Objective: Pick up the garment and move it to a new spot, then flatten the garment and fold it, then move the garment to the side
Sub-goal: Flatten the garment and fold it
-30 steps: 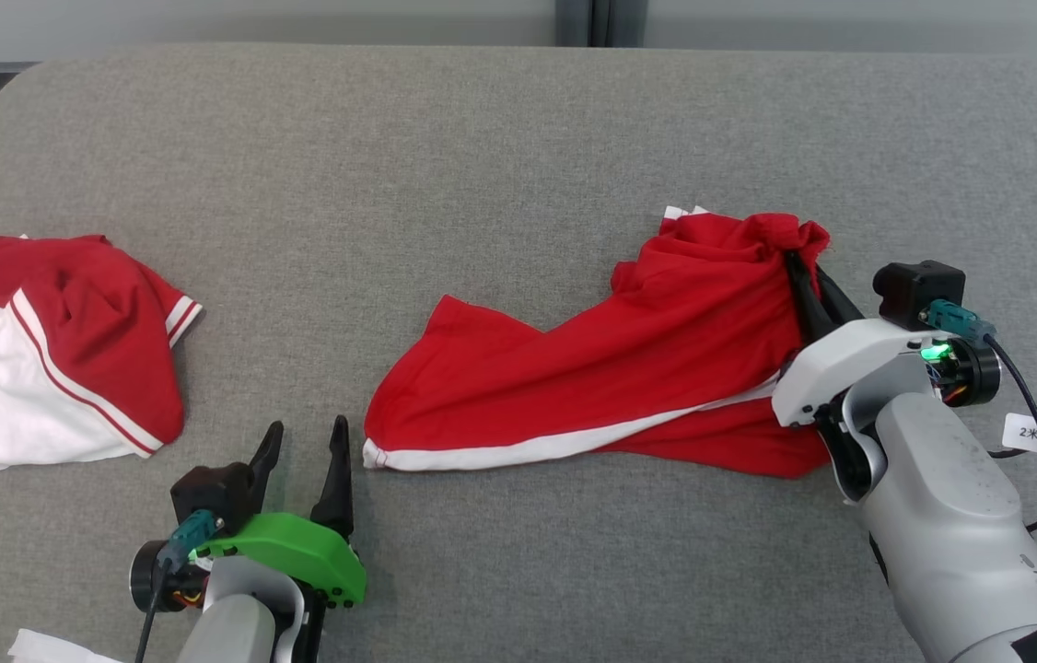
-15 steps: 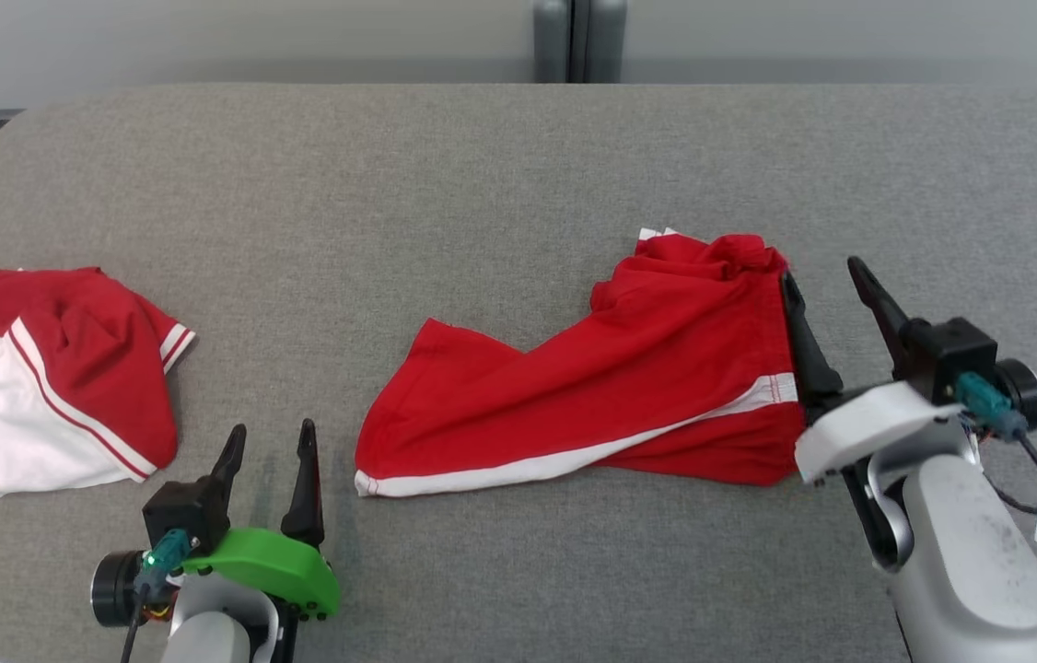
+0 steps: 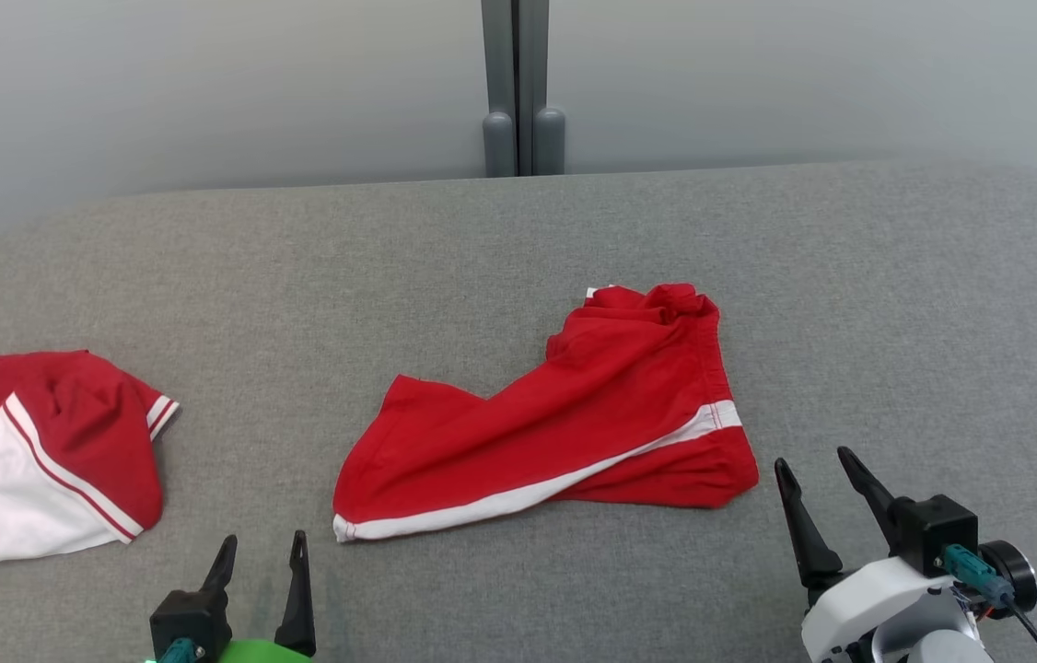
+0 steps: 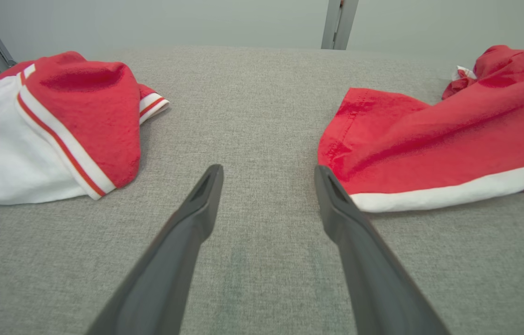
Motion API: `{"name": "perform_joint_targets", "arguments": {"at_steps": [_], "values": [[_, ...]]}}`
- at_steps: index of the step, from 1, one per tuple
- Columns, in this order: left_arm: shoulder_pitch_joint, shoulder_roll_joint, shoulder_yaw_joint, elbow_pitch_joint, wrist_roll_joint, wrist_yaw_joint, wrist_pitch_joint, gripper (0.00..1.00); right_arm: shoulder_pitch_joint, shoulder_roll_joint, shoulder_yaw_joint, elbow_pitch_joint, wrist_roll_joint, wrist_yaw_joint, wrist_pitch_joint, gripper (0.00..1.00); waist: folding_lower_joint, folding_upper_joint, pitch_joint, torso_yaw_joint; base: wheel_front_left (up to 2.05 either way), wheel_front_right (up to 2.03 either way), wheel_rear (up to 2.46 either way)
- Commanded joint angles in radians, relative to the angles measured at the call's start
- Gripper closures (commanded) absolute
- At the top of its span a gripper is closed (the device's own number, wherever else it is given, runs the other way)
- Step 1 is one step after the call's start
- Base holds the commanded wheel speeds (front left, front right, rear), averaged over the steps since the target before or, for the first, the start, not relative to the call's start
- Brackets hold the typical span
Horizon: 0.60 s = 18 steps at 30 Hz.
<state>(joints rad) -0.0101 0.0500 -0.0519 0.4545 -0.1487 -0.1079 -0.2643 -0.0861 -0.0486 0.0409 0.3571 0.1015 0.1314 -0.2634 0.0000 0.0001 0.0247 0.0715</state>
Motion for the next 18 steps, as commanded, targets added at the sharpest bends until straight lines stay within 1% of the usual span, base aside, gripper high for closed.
{"name": "perform_joint_targets", "arguments": {"at_steps": [1, 6, 11, 18], "values": [[0.026, 0.003, 0.0, -0.01, 0.008, 0.006, 0.0, 0.0, 0.022, -0.004, -0.001, 0.0, 0.011, -0.001, -0.002, 0.0, 0.0, -0.0001, -0.021, -0.018, 0.0, 0.0, 0.0], [0.057, 0.003, -0.012, -0.018, -0.014, 0.016, 0.0, 0.0, 0.039, -0.004, 0.005, 0.01, 0.024, -0.001, -0.002, 0.0, 0.0, -0.0001, -0.032, -0.025, 0.0, 0.0, 0.0], [0.05, 0.003, -0.024, -0.006, -0.026, 0.023, 0.0, 0.0, 0.035, -0.004, 0.014, 0.016, 0.031, -0.001, -0.002, 0.0, 0.0, -0.0001, -0.031, -0.03, 0.0, 0.0, 0.0], [0.02, 0.003, -0.037, 0.002, -0.053, 0.012, 0.0, 0.0, 0.015, -0.004, 0.018, 0.014, 0.018, -0.001, -0.002, 0.0, 0.0, -0.0001, -0.012, -0.039, 0.0, 0.0, 0.0]]}}
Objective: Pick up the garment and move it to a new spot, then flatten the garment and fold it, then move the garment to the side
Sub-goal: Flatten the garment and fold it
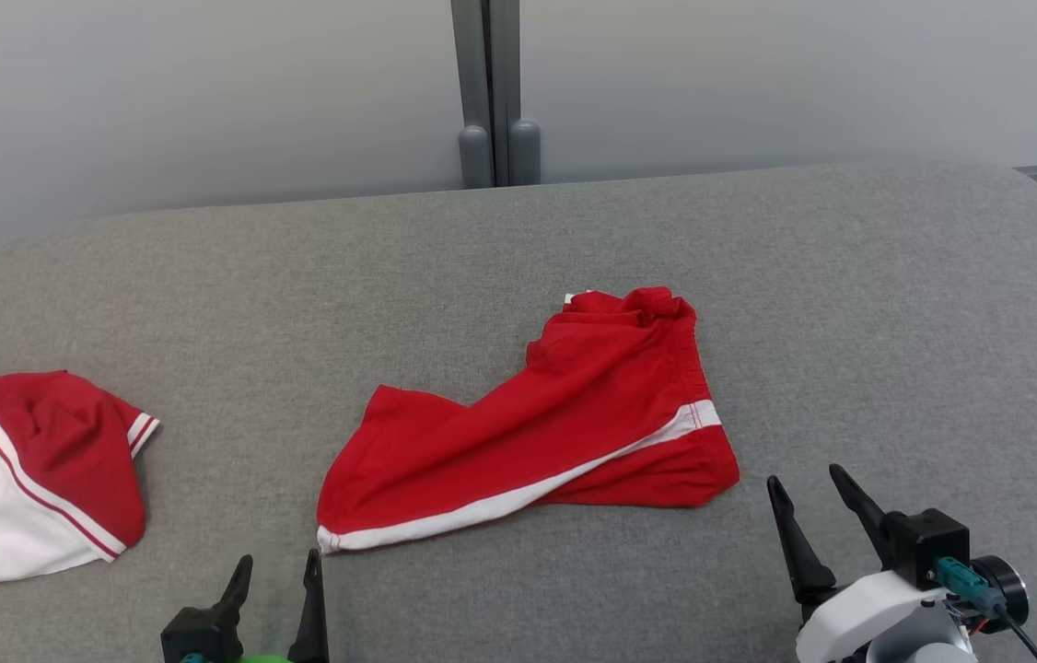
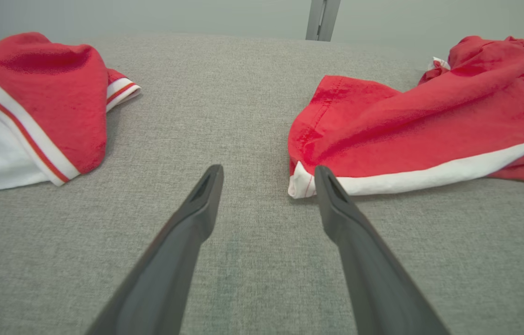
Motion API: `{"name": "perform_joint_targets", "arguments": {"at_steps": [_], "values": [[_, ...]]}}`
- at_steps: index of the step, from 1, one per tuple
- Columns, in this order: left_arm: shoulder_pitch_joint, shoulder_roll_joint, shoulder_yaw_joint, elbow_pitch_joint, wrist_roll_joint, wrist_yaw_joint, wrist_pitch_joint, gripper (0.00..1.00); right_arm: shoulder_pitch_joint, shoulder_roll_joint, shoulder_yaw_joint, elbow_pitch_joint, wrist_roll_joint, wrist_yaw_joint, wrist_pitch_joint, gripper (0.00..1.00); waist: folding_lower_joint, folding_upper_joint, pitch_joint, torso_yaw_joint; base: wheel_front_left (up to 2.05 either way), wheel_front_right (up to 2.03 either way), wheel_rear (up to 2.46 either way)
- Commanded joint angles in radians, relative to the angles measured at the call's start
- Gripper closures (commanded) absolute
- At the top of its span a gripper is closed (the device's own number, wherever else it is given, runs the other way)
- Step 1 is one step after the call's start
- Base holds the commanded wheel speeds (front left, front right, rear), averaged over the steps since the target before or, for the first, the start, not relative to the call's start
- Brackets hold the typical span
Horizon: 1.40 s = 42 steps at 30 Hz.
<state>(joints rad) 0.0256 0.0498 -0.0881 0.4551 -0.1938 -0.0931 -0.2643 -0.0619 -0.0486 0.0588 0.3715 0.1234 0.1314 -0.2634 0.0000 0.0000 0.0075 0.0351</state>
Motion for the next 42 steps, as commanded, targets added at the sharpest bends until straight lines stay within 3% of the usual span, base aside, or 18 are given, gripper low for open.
{"name": "perform_joint_targets", "arguments": {"at_steps": [1, 15, 28, 29, 30, 31, 32, 33, 35, 42], "values": [[-0.019, 0.003, -0.003, 0.004, -0.013, -0.005, 0.0, 0.0, -0.011, -0.004, -0.002, -0.001, -0.004, -0.001, -0.002, 0.0, 0.0, 0.0, 0.008, -0.004, 0.0, 0.0, 0.0], [-0.12, 0.003, -0.027, 0.105, -0.091, -0.035, 0.0, 0.0, -0.077, -0.004, 0.009, -0.018, -0.004, -0.001, -0.002, 0.0, 0.0, 0.0, 0.11, -0.032, 0.0, 0.0, 0.0], [-0.155, 0.003, -0.028, 0.2, -0.068, -0.039, 0.001, 0.0, -0.114, -0.004, 0.01, -0.02, -0.02, -0.001, -0.002, 0.0, 0.0, 0.0, 0.151, -0.03, 0.0, 0.0, 0.0], [-0.156, 0.002, -0.042, 0.204, -0.069, -0.039, 0.002, 0.06, -0.116, -0.004, 0.01, -0.019, -0.021, -0.001, -0.002, 0.0, 0.0, 0.0, 0.152, -0.028, 0.0, 0.0, 0.0], [-0.157, 0.002, -0.053, 0.207, -0.073, -0.039, 0.002, 0.2, -0.117, -0.004, 0.011, -0.019, -0.022, -0.001, -0.002, 0.0, 0.0, 0.0, 0.154, -0.027, 0.0, 0.0, 0.0], [-0.158, 0.001, -0.068, 0.211, -0.073, -0.039, 0.002, 0.51, -0.121, -0.004, 0.013, -0.018, -0.023, -0.001, -0.002, 0.0, 0.0, 0.0, 0.156, -0.025, 0.0, 0.0, 0.0], [-0.16, -0.001, -0.082, 0.213, -0.071, -0.04, 0.002, 0.57, -0.126, -0.004, 0.013, -0.017, -0.023, -0.001, -0.002, 0.0, 0.0, 0.0, 0.158, -0.023, 0.0, 0.0, 0.0], [-0.163, -0.001, -0.094, 0.215, -0.073, -0.04, 0.002, 0.76, -0.132, -0.004, 0.014, -0.017, -0.026, -0.001, -0.002, 0.0, 0.0, 0.0, 0.16, -0.021, 0.0, 0.0, 0.0], [-0.169, -0.001, -0.11, 0.22, -0.075, -0.04, 0.003, 1.0, -0.142, -0.004, 0.015, -0.016, -0.029, -0.001, -0.002, 0.0, 0.0, 0.0, 0.165, -0.017, 0.0, 0.0, 0.0], [-0.187, 0.002, -0.115, 0.221, -0.089, -0.039, 0.003, 1.0, -0.184, -0.004, 0.02, 0.003, -0.036, -0.001, -0.002, 0.0, 0.0, 0.0, 0.173, -0.006, 0.0, 0.0, 0.0]]}}
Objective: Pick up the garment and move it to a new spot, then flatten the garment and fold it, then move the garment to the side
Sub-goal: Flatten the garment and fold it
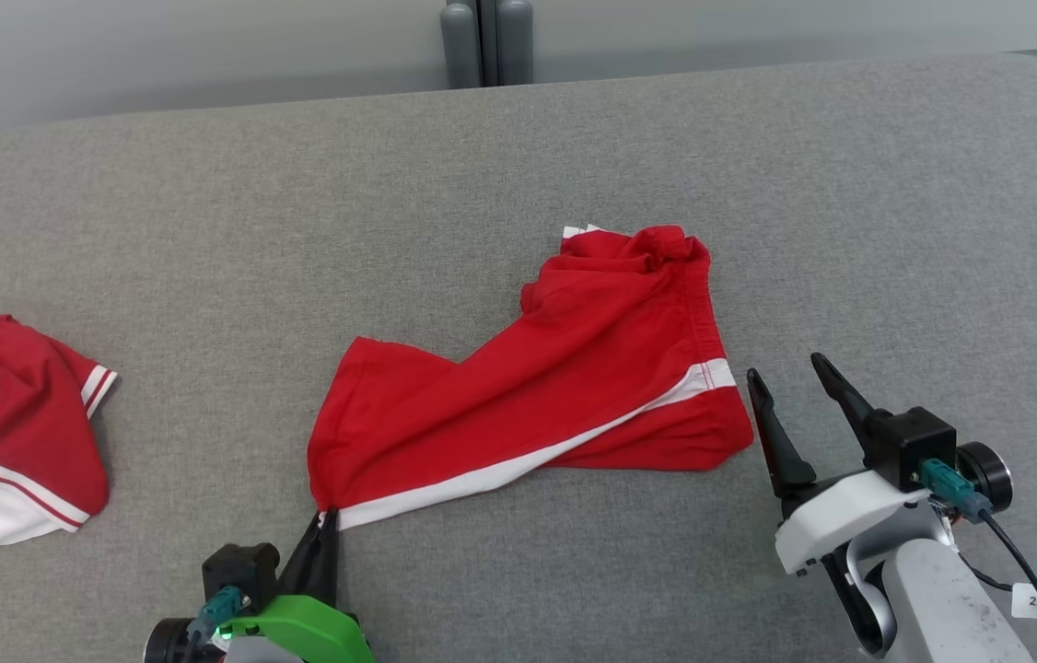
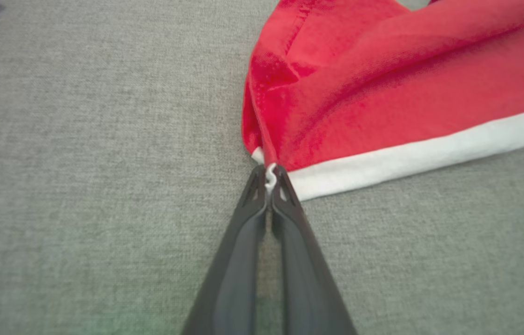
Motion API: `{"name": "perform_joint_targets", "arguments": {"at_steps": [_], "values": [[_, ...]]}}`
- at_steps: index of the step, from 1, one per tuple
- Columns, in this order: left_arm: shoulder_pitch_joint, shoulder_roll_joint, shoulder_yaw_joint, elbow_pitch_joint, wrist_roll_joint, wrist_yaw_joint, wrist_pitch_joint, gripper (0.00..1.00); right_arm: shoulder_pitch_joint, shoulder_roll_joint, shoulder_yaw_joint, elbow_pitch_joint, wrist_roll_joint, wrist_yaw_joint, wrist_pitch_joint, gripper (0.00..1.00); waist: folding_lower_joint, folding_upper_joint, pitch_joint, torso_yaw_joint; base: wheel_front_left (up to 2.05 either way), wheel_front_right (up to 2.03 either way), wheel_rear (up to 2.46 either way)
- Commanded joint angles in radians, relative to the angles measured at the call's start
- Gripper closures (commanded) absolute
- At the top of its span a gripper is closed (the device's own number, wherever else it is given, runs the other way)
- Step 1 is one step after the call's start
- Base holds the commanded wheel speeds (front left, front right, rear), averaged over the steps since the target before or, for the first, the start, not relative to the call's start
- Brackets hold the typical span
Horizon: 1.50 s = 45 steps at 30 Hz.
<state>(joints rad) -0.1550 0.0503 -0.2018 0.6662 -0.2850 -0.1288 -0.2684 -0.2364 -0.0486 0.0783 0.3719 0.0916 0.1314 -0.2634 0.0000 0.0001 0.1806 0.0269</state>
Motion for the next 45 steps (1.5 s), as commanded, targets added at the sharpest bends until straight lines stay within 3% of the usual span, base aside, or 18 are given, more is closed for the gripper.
{"name": "perform_joint_targets", "arguments": {"at_steps": [1, 16, 17, 20, 21, 27, 35, 39, 45], "values": [[-0.007, 0.002, 0.002, 0.003, 0.003, -0.003, 0.007, 1.0, -0.015, -0.004, 0.003, 0.01, -0.002, -0.001, -0.002, 0.0, 0.0, -0.0001, 0.0, 0.004, 0.0, 0.0, 0.0], [0.007, 0.009, 0.002, -0.016, -0.005, -0.001, 0.005, 1.0, -0.144, -0.004, 0.133, 0.239, 0.131, -0.001, -0.002, 0.0, 0.0, -0.0001, 0.004, 0.043, 0.0, 0.0, 0.0], [0.007, 0.009, 0.001, -0.016, -0.006, -0.001, 0.005, 1.0, -0.149, -0.004, 0.138, 0.248, 0.139, -0.001, -0.002, 0.06, 0.0, -0.0001, 0.003, 0.044, 0.0, 0.0, 0.0], [0.008, 0.009, 0.001, -0.017, -0.008, -0.001, 0.005, 1.0, -0.156, -0.004, 0.153, 0.257, 0.151, -0.001, -0.002, 0.88, 0.0, -0.0001, 0.002, 0.047, 0.0, 0.0, 0.0], [0.009, 0.009, 0.002, -0.019, -0.008, -0.001, 0.005, 1.0, -0.154, -0.004, 0.157, 0.257, 0.153, -0.001, -0.002, 1.0, 0.0, -0.0001, 0.001, 0.047, 0.0, 0.0, 0.0], [0.01, 0.009, 0.012, -0.025, -0.006, -0.001, 0.005, 1.0, -0.136, -0.005, 0.141, 0.233, 0.165, -0.001, -0.002, 1.0, 0.0, -0.0001, -0.014, 0.048, 0.0, 0.0, 0.0], [-0.047, 0.023, 0.002, -0.134, -0.044, -0.001, 0.004, 1.0, -0.106, -0.004, 0.101, 0.075, 0.178, -0.001, -0.002, 1.0, 0.0, -0.0001, -0.08, 0.051, 0.0, 0.0, 0.0], [-0.11, 0.077, -0.025, -0.218, -0.06, -0.001, 0.004, 1.0, -0.135, -0.01, 0.082, -0.041, 0.199, -0.001, -0.002, 1.0, 0.0, -0.0001, -0.118, 0.049, 0.0, 0.0, 0.0], [-0.282, 0.21, -0.08, -0.325, -0.113, -0.001, 0.013, 1.0, -0.224, -0.078, 0.105, -0.188, 0.25, -0.001, -0.002, 1.0, 0.0, -0.0001, -0.157, 0.039, 0.0, 0.0, 0.0]]}}
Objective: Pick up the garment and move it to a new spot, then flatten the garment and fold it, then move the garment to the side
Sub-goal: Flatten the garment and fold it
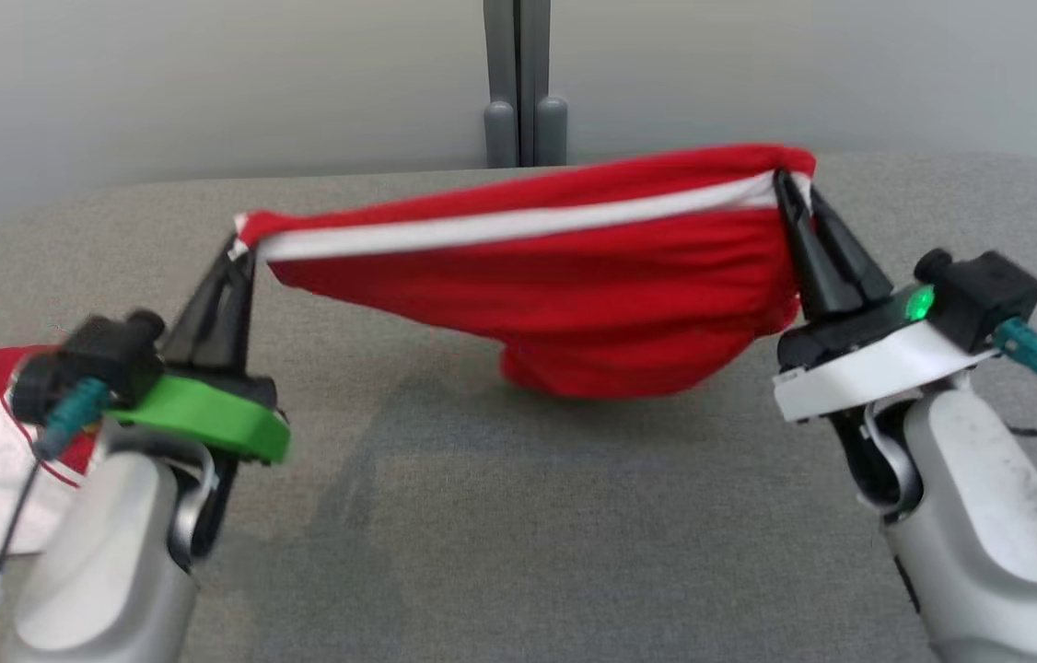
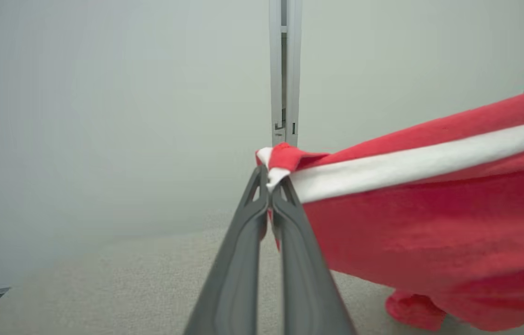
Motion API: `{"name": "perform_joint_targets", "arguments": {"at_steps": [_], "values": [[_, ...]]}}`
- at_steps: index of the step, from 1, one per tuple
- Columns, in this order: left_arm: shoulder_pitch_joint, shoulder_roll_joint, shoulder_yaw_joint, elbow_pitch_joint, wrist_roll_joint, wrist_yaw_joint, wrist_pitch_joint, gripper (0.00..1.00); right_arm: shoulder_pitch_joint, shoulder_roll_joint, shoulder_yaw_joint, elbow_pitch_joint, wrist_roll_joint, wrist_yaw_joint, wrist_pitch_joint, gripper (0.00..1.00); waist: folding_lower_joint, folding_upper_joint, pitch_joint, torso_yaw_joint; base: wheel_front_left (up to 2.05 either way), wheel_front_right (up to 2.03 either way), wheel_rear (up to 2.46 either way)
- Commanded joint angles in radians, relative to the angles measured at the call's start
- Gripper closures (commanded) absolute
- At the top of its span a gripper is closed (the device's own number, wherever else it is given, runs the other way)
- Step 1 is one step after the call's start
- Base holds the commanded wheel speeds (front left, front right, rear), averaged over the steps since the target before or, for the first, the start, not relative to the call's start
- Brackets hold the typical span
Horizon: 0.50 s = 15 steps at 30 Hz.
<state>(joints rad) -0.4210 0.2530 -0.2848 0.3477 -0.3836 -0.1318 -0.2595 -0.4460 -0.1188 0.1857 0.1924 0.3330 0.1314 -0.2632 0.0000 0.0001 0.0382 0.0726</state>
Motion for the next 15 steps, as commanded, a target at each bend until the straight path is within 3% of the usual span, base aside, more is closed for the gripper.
{"name": "perform_joint_targets", "arguments": {"at_steps": [1, 7, 11, 15], "values": [[-0.056, 0.035, 0.002, -0.031, -0.026, 0.002, 0.014, 1.0, -0.035, -0.023, 0.001, -0.03, 0.022, -0.001, -0.002, 1.0, 0.0, -0.0001, -0.017, -0.008, 0.0, 0.0, 0.0], [-0.238, 0.155, 0.024, -0.137, -0.08, 0.003, 0.114, 1.0, -0.188, -0.109, 0.03, -0.116, 0.035, -0.002, 0.053, 1.0, 0.0, -0.0001, 0.016, -0.021, 0.0, 0.0, 0.0], [-0.328, 0.191, 0.024, -0.152, -0.097, 0.003, 0.167, 1.0, -0.297, -0.139, 0.057, -0.105, 0.001, -0.002, 0.096, 1.0, 0.0, -0.0001, 0.08, -0.024, 0.0, 0.0, 0.0], [-0.398, 0.209, 0.013, -0.115, -0.124, 0.003, 0.189, 1.0, -0.402, -0.127, 0.084, -0.041, -0.036, -0.002, 0.113, 1.0, 0.0, -0.0001, 0.162, -0.026, 0.0, 0.0, 0.0]]}}
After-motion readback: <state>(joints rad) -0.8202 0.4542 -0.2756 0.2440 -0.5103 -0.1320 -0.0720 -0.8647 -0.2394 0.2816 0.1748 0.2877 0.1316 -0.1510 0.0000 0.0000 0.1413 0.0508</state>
